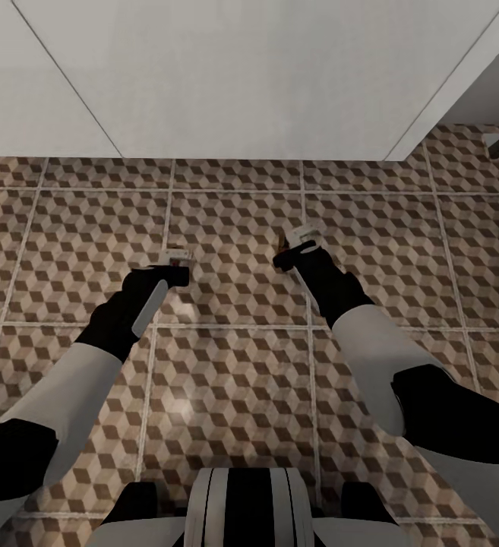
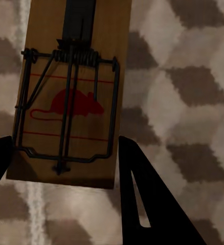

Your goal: Take the four mousetraps from the cabinet in the bathroom and place them on the bathroom floor. Make sure all four end up on the same floor surface, and ensure that at least two of them are either under or directly next to the same bathroom sink.

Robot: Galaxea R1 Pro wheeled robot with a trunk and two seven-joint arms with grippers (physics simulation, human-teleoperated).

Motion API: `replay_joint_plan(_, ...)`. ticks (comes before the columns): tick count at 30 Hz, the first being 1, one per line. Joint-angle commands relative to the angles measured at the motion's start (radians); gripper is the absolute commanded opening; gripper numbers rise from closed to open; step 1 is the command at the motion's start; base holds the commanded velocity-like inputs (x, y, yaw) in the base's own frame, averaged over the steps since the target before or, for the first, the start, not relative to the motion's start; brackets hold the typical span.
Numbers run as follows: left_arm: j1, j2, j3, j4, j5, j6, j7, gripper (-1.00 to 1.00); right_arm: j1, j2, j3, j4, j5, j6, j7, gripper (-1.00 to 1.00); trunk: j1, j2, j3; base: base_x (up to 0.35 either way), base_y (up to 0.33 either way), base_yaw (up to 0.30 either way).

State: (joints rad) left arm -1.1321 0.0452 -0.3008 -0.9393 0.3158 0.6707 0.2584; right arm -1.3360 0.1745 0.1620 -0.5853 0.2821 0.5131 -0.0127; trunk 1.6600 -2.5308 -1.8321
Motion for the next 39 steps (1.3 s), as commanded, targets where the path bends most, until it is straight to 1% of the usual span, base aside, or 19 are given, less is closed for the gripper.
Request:
replay_joint_plan(1, -0.011, -0.003, -0.005, 0.003, 0.005, 0.013, 0.01, -1.0, 0.0, 0.0, 0.002, 0.005, 0.002, -0.005, 0.002, -1.0, 0.0, 0.0, -0.001, 0.0, 0.0, 0.0)
replay_joint_plan(5, -0.072, -0.016, -0.005, 0.051, 0.002, 0.047, 0.01, -1.0, -0.001, 0.0, 0.002, 0.016, 0.002, -0.021, 0.001, -1.0, 0.0, 0.0, -0.001, 0.0, 0.0, 0.0)
replay_joint_plan(9, -0.1, -0.018, -0.004, 0.077, 0.002, 0.053, 0.009, -1.0, 0.0, 0.0, 0.002, 0.016, 0.002, -0.024, 0.001, -1.0, 0.0, 0.0, -0.001, 0.0, 0.0, 0.0)
replay_joint_plan(15, -0.109, -0.017, -0.004, 0.095, 0.002, 0.051, 0.007, -1.0, 0.0, 0.0, 0.004, 0.006, 0.002, -0.034, 0.005, -1.0, 0.0, 0.0, -0.001, 0.0, 0.0, 0.0)
replay_joint_plan(20, -0.11, -0.016, -0.005, 0.099, 0.002, 0.049, 0.006, -1.0, 0.0, 0.0, 0.005, -0.001, 0.002, -0.089, 0.009, -1.0, 0.0, 0.0, -0.001, 0.0, 0.0, 0.0)
replay_joint_plan(24, -0.11, -0.015, -0.006, 0.095, 0.002, 0.047, 0.004, -1.0, 0.0, 0.0, 0.005, -0.002, 0.002, -0.102, 0.008, -1.0, 0.0, 0.0, -0.001, 0.0, 0.0, 0.0)
replay_joint_plan(27, -0.11, -0.014, -0.007, 0.085, 0.002, 0.045, -0.023, -1.0, 0.0, 0.0, 0.005, -0.003, 0.002, -0.107, 0.007, -1.0, 0.0, 0.0, -0.001, 0.0, 0.0, 0.0)
replay_joint_plan(29, -0.11, -0.008, -0.008, 0.071, 0.001, 0.045, -0.057, -1.0, 0.0, 0.0, 0.005, -0.003, 0.002, -0.108, 0.006, -1.0, 0.0, 0.0, -0.001, 0.0, 0.0, 0.0)
replay_joint_plan(31, -0.11, 0.007, -0.011, 0.044, 0.0, 0.044, -0.104, -1.0, 0.0, 0.0, 0.005, -0.004, 0.002, -0.109, 0.006, -1.0, 0.0, 0.0, -0.001, 0.0, 0.0, 0.0)
replay_joint_plan(33, -0.11, 0.017, -0.012, 0.03, -0.001, 0.045, -0.126, -1.0, 0.0, 0.0, 0.005, -0.004, 0.002, -0.109, 0.005, -1.0, 0.0, 0.0, -0.001, 0.0, 0.0, 0.0)
replay_joint_plan(39, -0.11, 0.028, -0.015, 0.018, -0.001, 0.046, -0.146, -1.0, 0.0, 0.0, 0.005, -0.004, 0.002, -0.11, 0.005, -1.0, 0.0, 0.0, -0.001, 0.001, 0.0, 0.0)
